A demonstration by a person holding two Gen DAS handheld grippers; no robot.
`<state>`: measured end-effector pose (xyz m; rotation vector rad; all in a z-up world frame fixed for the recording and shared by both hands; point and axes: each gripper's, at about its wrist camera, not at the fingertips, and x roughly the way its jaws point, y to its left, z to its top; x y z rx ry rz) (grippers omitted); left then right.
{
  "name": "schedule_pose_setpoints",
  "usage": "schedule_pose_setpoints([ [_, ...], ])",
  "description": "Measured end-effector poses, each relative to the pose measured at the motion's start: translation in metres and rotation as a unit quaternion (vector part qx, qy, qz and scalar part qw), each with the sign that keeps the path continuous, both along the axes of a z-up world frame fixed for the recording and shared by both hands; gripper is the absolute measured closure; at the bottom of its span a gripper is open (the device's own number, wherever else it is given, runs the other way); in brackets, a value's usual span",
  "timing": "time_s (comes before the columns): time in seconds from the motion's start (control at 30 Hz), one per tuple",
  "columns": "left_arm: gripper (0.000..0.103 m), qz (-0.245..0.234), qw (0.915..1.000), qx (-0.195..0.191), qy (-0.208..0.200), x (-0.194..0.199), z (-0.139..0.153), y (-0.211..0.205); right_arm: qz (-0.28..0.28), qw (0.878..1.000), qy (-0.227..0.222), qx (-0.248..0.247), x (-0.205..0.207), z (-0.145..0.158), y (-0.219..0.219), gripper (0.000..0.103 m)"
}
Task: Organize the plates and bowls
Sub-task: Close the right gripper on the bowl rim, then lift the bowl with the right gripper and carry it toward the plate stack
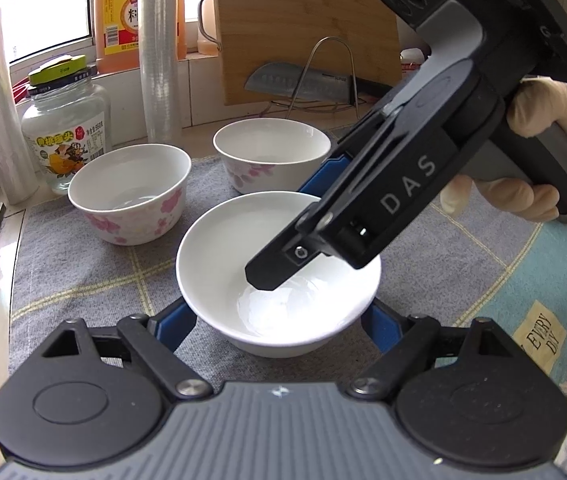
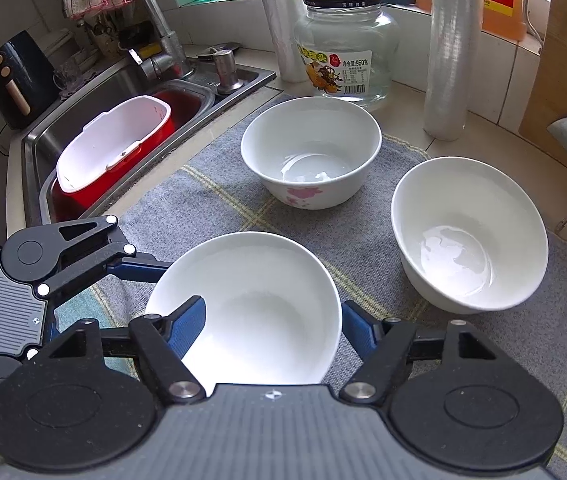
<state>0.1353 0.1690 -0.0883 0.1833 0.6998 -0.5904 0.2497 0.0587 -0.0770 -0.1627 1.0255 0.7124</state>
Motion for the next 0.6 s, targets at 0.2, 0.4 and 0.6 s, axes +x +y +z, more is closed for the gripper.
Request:
schedule_pose_setpoints([
  [0.2, 0.015, -0.003, 1.0, 0.008, -0.003, -0.0004, 0.0013, -0.0013, 0.008, 1.0, -0.004, -0.011, -0.0027, 0.0, 0.0034, 0.025],
  [0.4, 0.015, -0.004, 0.9999, 0.015, -0.001, -0.0006, 0.0023, -0.0029, 0.009, 1.0, -0.006, -0.014, -0.0048, 0.0011, 0.0036, 0.025],
  [0.6, 0.015, -0.003, 0.9998, 0.02, 0.006, 0.0004, 0.0052, -0.0061, 0.011, 1.0, -0.011, -0.015, -0.0094, 0.005, 0.0026, 0.025],
])
